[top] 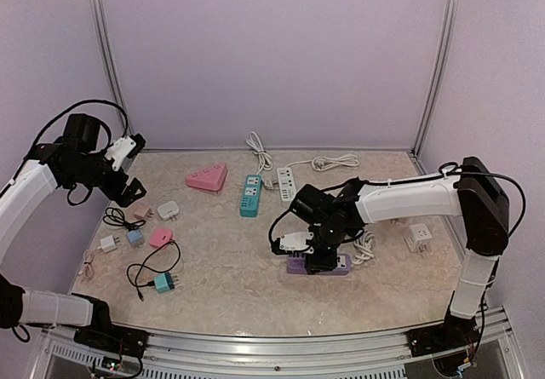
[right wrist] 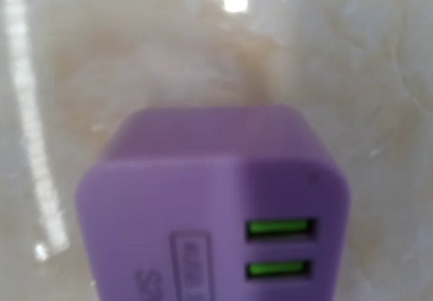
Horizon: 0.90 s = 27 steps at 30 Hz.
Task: Insert the plug
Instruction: Adjust the socket at the center of the board, then pick up the plug from the center of the board.
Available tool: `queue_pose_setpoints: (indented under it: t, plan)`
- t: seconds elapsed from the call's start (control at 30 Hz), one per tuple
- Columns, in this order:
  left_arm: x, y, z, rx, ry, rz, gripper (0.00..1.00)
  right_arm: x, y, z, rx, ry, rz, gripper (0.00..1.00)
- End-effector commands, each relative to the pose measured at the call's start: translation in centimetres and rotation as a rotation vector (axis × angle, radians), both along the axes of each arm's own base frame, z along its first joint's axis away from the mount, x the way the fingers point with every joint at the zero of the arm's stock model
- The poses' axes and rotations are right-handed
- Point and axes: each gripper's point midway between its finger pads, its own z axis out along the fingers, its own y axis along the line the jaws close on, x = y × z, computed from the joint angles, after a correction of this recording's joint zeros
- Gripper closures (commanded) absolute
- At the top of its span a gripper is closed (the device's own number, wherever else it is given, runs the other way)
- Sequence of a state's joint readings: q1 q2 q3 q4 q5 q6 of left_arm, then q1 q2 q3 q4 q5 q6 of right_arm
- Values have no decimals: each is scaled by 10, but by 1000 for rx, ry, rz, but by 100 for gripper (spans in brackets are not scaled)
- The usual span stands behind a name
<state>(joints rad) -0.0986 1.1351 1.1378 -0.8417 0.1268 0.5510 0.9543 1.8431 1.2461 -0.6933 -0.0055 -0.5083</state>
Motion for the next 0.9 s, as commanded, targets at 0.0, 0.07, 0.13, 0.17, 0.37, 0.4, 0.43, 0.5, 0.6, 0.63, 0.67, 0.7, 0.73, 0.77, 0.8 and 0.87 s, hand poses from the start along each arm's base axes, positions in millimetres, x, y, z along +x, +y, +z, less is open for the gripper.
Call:
queue_pose_setpoints:
  t: [0.0, 0.07, 0.13, 0.17, 0.37, 0.4, 0.43, 0.5, 0.6, 0.63, 0.67, 0.7, 0.73, 0.77, 0.8, 0.87]
  plan:
    - [-5, -1, 2, -6, -7, -11, 1, 8, -6, -17, -52, 17, -137, 75]
    - [-6, -1, 1, -3, -4, -14, 1, 9, -3, -18, -52, 14, -128, 69]
    - [-8, -1, 0, 1, -1, -15, 1, 10, 0, -16, -49, 6, -123, 53]
    - [-8, -1, 0, 2, 2, -16, 1, 10, 2, -13, -45, 3, -120, 45]
    - [-9, 0, 0, 4, 4, -17, 1, 20, 32, 34, 144, -51, -132, 0]
    - [-9, 0, 0, 6, 3, -19, 1, 21, 39, 49, 204, -65, -133, 0]
    - [-9, 0, 0, 6, 4, -19, 1, 23, 47, 68, 279, -83, -138, 0]
    - [-9, 0, 1, 8, 6, -20, 1, 34, 54, 107, 425, -157, -191, 0]
    - [-9, 0, 3, 0, 4, -21, 1, 79, 29, 175, 641, -375, -515, 1]
    - [-9, 0, 3, -7, 5, -20, 1, 88, 17, 195, 700, -393, -594, 0]
    - [-9, -1, 4, -15, 5, -21, 1, 97, 3, 204, 741, -387, -695, 0]
    - [-9, -1, 4, -19, 5, -20, 1, 106, -15, 212, 768, -393, -813, 0]
    - [-8, -1, 5, -22, 3, -17, 1, 116, -39, 214, 770, -413, -960, 0]
    - [-7, -1, 5, -25, 3, -13, 1, 122, -58, 214, 764, -421, -1070, 0]
    - [-7, 0, 5, -26, 2, -11, 1, 129, -75, 210, 745, -402, -1145, 0]
    - [-6, 0, 6, -29, -2, -6, 1, 142, -117, 189, 676, -328, -1356, 3]
